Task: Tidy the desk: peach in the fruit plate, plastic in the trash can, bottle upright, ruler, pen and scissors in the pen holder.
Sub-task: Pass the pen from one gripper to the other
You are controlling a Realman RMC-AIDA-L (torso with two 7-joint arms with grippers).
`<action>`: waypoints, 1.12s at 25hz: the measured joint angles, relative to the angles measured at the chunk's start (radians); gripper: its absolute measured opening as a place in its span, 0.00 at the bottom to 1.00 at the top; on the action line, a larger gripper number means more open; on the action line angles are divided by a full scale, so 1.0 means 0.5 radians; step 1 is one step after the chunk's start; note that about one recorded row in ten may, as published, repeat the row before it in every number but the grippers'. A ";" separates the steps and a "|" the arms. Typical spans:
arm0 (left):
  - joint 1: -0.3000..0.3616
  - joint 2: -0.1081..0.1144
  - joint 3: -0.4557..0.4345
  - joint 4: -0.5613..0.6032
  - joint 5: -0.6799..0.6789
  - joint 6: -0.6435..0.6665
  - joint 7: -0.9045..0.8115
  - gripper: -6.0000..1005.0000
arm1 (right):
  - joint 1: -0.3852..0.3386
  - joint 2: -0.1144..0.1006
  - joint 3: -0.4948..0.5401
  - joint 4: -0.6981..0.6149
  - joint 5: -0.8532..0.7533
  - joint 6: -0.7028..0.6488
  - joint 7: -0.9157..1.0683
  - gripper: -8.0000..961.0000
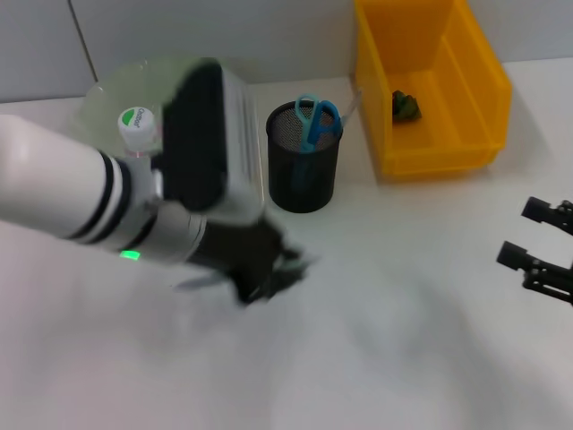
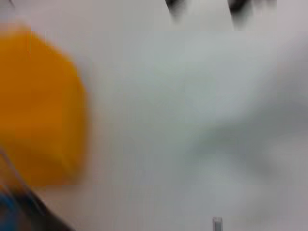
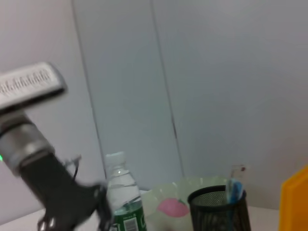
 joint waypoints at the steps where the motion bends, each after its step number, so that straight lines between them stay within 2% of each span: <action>1: 0.037 0.002 -0.050 0.037 -0.167 -0.107 0.097 0.21 | 0.000 0.000 0.000 0.000 0.000 0.000 0.000 0.85; 4: 0.037 0.002 -0.050 0.037 -0.167 -0.107 0.097 0.21 | -0.008 0.003 0.018 0.000 -0.004 -0.001 -0.004 0.85; 5: 0.133 0.007 -0.122 0.027 -0.645 -0.357 0.416 0.21 | -0.009 0.004 0.019 0.000 -0.006 -0.001 -0.005 0.85; 6: 0.154 0.006 -0.126 -0.033 -0.871 -0.460 0.587 0.21 | -0.009 0.004 0.019 0.000 -0.006 -0.001 -0.005 0.85; 9: 0.148 0.005 -0.133 -0.228 -1.285 -0.603 0.896 0.21 | -0.009 0.005 0.020 0.000 -0.007 -0.001 -0.005 0.85; 10: 0.127 0.005 -0.144 -0.346 -1.502 -0.626 1.056 0.21 | -0.008 0.005 0.020 0.000 -0.007 -0.001 -0.005 0.85; 11: 0.127 0.005 -0.144 -0.346 -1.502 -0.626 1.056 0.21 | -0.008 0.005 0.020 0.000 -0.007 -0.001 -0.005 0.85; 15: 0.120 0.010 -0.194 -0.542 -1.971 -0.615 1.449 0.21 | -0.007 0.007 0.020 0.002 -0.009 -0.001 -0.005 0.85; 17: 0.124 0.008 -0.201 -0.569 -2.036 -0.618 1.522 0.21 | -0.006 0.007 0.019 0.003 -0.009 -0.001 -0.005 0.85; 19: 0.120 0.002 -0.209 -0.691 -2.244 -0.621 1.759 0.20 | -0.003 0.007 0.015 0.003 -0.009 0.001 -0.005 0.85; 20: 0.095 0.001 -0.207 -0.841 -2.455 -0.606 1.969 0.20 | -0.002 0.008 0.011 0.003 -0.009 0.005 -0.005 0.85; 21: 0.095 0.001 -0.207 -0.841 -2.455 -0.606 1.969 0.20 | -0.001 0.008 0.008 0.003 -0.010 0.009 -0.005 0.85; 24: 0.012 -0.002 -0.197 -1.138 -2.779 -0.530 2.313 0.20 | 0.001 0.009 0.005 0.003 -0.010 0.018 -0.005 0.85; 25: -0.073 -0.007 -0.185 -1.383 -2.998 -0.425 2.557 0.20 | 0.003 0.011 0.005 0.003 -0.010 0.021 -0.006 0.85; 26: -0.073 -0.007 -0.185 -1.383 -2.998 -0.425 2.557 0.20 | 0.003 0.011 0.005 0.003 -0.010 0.021 -0.006 0.85; 28: -0.147 -0.009 -0.165 -1.562 -3.168 -0.333 2.703 0.20 | 0.007 0.012 0.005 0.003 -0.010 0.022 -0.008 0.85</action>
